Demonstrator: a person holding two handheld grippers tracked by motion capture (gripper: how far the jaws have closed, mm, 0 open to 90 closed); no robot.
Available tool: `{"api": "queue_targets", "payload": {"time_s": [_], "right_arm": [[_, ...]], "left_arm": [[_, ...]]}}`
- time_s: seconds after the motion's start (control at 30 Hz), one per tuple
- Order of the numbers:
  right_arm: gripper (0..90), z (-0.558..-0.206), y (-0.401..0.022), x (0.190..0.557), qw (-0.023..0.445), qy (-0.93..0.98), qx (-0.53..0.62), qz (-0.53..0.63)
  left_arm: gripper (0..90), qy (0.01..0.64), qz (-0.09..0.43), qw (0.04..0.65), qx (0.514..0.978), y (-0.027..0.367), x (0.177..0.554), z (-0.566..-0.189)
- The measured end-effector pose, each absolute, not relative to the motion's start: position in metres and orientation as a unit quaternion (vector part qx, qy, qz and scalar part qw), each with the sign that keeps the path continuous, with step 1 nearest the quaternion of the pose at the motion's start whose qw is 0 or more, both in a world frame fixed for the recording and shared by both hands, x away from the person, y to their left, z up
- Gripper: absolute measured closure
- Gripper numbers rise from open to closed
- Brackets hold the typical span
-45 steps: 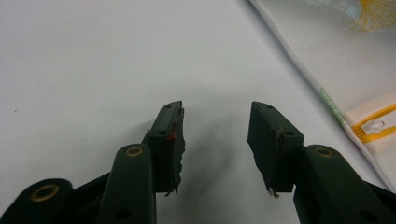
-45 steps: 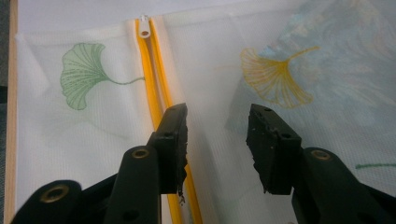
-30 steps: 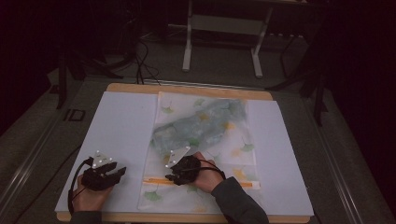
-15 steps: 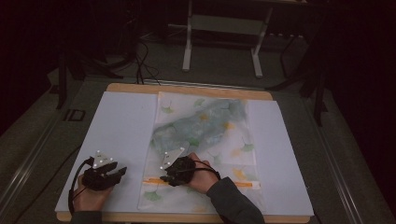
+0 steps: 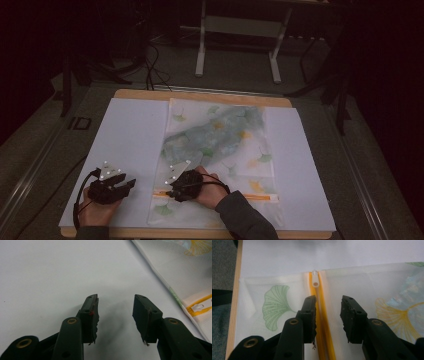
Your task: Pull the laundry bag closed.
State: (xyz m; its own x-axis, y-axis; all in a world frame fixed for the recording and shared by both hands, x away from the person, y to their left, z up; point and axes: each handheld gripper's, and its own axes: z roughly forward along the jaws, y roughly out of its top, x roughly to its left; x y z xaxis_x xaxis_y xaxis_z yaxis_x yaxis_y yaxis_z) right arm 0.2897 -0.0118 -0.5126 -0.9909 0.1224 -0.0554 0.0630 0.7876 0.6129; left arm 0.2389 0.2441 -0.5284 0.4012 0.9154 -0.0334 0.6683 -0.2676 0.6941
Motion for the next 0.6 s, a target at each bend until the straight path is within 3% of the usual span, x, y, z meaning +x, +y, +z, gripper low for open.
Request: {"api": "queue_targets", "payload": {"time_s": [0.6], "right_arm": [[66.7, -0.523, 0.009, 0.286, 0.034, 0.946, 0.038, 0.319]], "left_arm": [[55.4, 0.511, 0.191, 0.32, 0.775, 0.244, 0.239, -0.529]]}}
